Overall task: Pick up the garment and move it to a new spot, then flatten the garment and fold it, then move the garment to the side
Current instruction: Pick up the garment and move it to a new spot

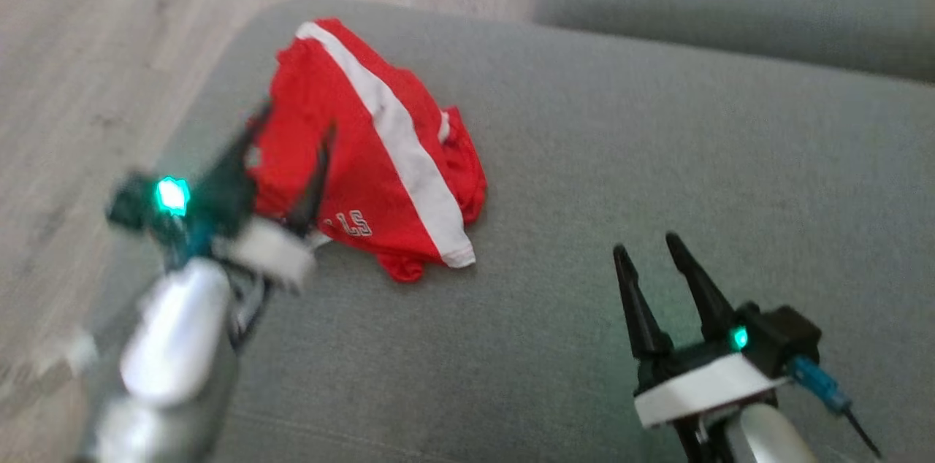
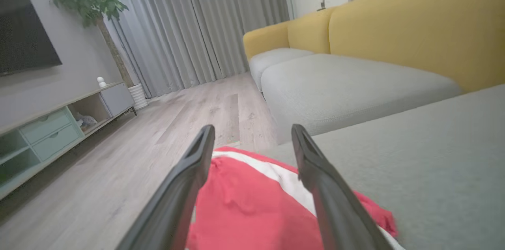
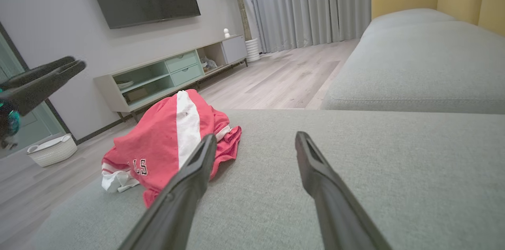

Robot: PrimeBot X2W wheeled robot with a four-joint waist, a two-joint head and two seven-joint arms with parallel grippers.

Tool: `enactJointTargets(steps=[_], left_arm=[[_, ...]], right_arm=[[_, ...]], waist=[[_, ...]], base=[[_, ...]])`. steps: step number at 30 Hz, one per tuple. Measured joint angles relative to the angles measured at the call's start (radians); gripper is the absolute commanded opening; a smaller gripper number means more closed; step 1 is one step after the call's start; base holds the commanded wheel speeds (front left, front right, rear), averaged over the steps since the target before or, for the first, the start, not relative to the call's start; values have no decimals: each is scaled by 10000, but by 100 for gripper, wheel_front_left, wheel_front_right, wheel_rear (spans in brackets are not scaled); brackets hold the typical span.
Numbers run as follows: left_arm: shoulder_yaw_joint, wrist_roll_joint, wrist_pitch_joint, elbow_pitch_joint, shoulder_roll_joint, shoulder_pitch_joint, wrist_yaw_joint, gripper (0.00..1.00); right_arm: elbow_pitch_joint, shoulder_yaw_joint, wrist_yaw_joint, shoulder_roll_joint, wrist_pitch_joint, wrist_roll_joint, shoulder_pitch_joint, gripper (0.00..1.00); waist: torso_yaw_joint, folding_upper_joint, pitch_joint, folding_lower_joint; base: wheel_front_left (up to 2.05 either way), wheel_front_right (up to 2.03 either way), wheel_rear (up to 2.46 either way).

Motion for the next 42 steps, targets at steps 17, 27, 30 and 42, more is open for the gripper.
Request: enactJointTargets(steps=[17,27,30,42], left_arm=[[-3557,-4909,4098,4222,2192,-4376,-75,100],[-3971,-5212,3097,5122,2197,-4418,-75,0],[-3948,-5210,2261,5072,2199,-4536,-75,0],[-3751,-5225,-604,3239,1862,-5058,-75,0]], right_arm=[[-192,192,0,-35,0,-50,-1408,100],[-159,109,0,-36,-2,4,-1406,100],[-117,100,0,-36,-2,4,-1401,100],[128,226,0,-35,-2,184,-708,100]], waist=[[-2091,0,2260,2],[-2376,0,2020,-1],[-2357,0,1866,-1],[-2341,0,422,-3]], base=[[0,0,0],[0,0,0],[0,0,0],[0,0,0]])
